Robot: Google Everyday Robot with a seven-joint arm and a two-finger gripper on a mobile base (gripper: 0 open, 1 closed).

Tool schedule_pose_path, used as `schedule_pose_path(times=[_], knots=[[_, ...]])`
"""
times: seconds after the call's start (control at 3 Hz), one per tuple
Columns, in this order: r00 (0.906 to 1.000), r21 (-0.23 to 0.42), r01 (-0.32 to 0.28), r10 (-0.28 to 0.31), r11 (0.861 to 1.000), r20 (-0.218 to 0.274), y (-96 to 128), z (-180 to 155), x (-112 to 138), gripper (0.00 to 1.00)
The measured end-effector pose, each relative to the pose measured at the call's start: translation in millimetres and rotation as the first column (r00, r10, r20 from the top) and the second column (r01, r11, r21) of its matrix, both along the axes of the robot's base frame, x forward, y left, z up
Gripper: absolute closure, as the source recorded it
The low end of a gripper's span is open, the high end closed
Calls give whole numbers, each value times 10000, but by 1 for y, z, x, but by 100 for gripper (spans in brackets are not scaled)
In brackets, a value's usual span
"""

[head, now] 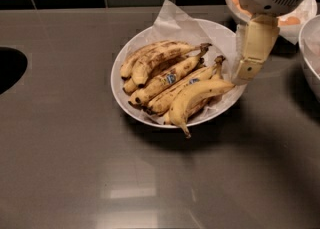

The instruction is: Pick banana from white bowl

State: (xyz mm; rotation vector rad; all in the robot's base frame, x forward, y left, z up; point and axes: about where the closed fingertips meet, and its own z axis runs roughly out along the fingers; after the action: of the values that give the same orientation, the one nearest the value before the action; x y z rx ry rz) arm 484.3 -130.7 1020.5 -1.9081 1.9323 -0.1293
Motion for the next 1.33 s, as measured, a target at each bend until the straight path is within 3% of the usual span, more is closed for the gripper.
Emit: schedule_pose_path(times=[1.0,1.33], knots=[[9889,203,-1256,1268,9919,-779,33,-21,14,0],[9723,319,-2096,2118,9773,-985,60,-28,21,0]])
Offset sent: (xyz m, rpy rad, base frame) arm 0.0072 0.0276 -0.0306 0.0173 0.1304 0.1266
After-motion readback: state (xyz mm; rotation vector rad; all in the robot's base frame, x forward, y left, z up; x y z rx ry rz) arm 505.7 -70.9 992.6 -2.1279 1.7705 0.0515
